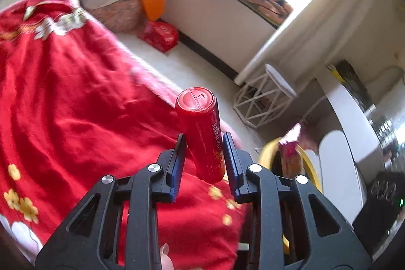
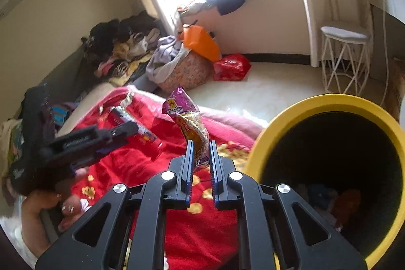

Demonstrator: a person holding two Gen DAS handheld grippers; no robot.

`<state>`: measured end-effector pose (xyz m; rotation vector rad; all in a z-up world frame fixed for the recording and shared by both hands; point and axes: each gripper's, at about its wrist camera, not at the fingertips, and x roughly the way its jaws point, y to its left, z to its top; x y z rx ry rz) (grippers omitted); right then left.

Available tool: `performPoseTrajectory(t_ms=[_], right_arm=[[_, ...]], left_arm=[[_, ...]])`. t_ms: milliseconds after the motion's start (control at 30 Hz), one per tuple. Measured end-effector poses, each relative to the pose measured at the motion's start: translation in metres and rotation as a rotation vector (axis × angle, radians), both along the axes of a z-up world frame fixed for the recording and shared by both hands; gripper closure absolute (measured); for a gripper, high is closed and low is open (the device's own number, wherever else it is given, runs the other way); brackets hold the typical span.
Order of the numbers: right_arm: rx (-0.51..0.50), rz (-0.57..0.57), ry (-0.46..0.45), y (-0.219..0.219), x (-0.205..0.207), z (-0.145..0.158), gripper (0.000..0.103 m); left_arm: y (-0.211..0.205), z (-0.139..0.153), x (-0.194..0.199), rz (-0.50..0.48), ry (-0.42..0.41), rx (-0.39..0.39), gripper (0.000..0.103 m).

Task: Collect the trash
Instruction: 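Carry the red can and yellow wrapper in both grippers over the yellow bin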

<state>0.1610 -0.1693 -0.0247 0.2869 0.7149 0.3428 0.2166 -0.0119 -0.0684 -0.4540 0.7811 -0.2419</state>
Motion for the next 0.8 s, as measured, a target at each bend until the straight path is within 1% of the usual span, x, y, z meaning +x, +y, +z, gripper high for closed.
performPoseTrajectory(t_ms=[400, 533, 800], right_arm=[[0.017, -0.142, -0.008, -0.057, -0.020, 0.008, 0.092], [0.004, -0.184, -0.009, -0.073, -0.027, 0.008, 0.092], [-0.010, -0.266, 0.022, -0.105, -0.035, 0.001, 0.092]], left_arm=[[-0.050, 0.027, -0.019, -0.127, -0.067, 0.018, 0.080], [-0.064, 0.035, -0.026, -0.162, -0.090, 0.023, 0.080], [-0.091, 0.042, -0.038, -0.228, -0.115, 0.042, 0.080]])
